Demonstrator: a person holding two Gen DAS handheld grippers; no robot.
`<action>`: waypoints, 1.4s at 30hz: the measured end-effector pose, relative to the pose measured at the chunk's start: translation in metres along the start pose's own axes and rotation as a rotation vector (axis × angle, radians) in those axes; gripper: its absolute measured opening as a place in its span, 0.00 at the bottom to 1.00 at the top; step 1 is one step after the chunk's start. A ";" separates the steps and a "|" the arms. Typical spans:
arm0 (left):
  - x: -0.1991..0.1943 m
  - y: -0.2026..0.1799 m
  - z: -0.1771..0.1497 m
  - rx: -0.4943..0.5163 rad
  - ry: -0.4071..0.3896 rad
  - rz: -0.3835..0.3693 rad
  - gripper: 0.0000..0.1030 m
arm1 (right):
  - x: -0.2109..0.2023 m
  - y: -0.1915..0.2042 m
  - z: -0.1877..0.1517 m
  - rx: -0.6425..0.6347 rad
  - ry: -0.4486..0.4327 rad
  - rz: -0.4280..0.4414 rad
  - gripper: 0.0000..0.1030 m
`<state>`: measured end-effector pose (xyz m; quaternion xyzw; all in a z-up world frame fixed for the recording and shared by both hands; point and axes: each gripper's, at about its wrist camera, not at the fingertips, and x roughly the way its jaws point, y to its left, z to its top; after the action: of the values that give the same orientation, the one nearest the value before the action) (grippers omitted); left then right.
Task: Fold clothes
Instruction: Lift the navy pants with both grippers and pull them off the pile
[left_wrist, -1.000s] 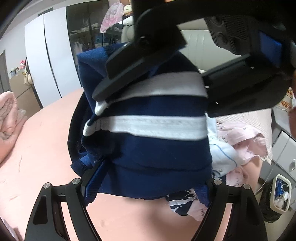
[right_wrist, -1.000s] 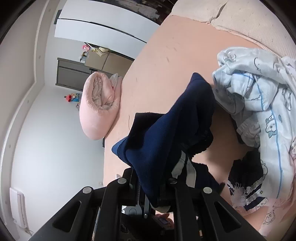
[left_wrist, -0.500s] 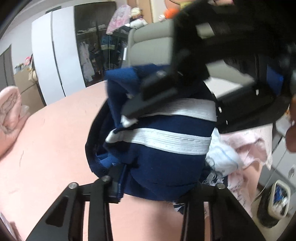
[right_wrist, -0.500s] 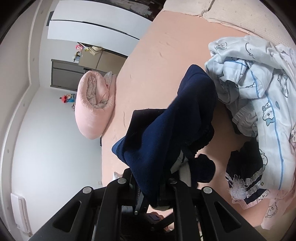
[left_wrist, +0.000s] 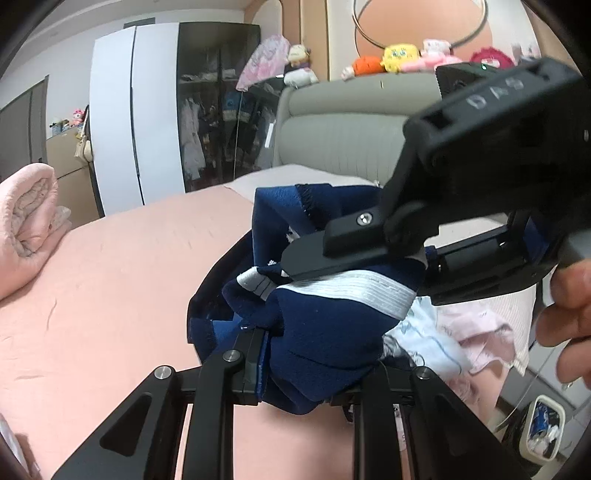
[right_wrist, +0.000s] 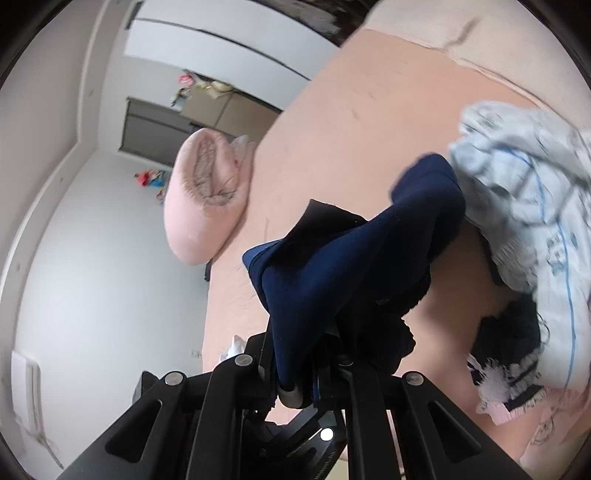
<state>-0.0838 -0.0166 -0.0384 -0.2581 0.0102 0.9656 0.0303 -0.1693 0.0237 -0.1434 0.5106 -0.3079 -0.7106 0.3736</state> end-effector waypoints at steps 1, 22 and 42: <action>-0.006 0.003 0.003 0.001 -0.013 0.013 0.18 | 0.001 0.008 0.001 -0.020 0.001 0.008 0.11; -0.074 0.091 -0.004 -0.068 -0.039 0.216 0.18 | 0.089 0.147 -0.024 -0.345 0.210 -0.005 0.11; -0.089 0.144 -0.010 -0.161 0.022 0.158 0.18 | 0.133 0.209 -0.027 -0.474 0.283 -0.163 0.11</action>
<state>-0.0107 -0.1653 -0.0021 -0.2686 -0.0468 0.9598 -0.0669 -0.1251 -0.2018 -0.0459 0.5261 -0.0359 -0.7123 0.4632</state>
